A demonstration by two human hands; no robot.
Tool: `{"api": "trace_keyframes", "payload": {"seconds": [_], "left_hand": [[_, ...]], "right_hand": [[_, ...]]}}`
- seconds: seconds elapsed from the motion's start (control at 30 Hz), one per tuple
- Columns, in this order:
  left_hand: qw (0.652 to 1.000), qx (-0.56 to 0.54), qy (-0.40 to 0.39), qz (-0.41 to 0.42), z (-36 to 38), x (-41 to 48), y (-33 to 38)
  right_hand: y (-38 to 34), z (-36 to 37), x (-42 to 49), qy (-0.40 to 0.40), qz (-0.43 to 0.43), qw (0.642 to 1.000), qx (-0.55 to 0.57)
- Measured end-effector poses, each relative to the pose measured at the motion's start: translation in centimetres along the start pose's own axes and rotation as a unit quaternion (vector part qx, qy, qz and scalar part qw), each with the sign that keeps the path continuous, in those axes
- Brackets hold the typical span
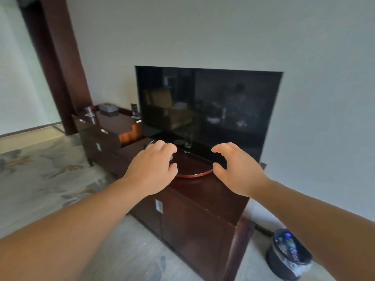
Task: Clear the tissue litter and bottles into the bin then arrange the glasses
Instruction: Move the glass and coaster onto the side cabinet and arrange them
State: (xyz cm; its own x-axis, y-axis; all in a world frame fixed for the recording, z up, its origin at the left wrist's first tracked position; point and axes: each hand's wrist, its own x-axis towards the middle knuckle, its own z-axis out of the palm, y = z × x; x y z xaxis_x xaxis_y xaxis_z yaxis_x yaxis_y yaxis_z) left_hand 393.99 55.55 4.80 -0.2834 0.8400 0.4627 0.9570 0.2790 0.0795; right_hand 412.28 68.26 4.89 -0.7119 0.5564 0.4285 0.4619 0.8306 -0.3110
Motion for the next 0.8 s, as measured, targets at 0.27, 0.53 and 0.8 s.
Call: {"api": "trace_keyframes", "payload": {"seconds": [0.27,0.53,0.8], "left_hand": [[0.998,0.005,-0.007,-0.068,0.7,-0.9,-9.9],[0.996,0.004,-0.036,-0.087,6.5,3.9,-14.8],[0.995,0.015,-0.046,-0.082,11.5,14.7,-17.9]], "right_hand": [[-5.4,6.8,5.8,-0.039,-0.026,0.999,0.009],[-2.6,12.7,13.0,-0.064,-0.011,0.998,0.025],[1.9,17.4,23.5,-0.063,-0.015,0.996,0.059]]}}
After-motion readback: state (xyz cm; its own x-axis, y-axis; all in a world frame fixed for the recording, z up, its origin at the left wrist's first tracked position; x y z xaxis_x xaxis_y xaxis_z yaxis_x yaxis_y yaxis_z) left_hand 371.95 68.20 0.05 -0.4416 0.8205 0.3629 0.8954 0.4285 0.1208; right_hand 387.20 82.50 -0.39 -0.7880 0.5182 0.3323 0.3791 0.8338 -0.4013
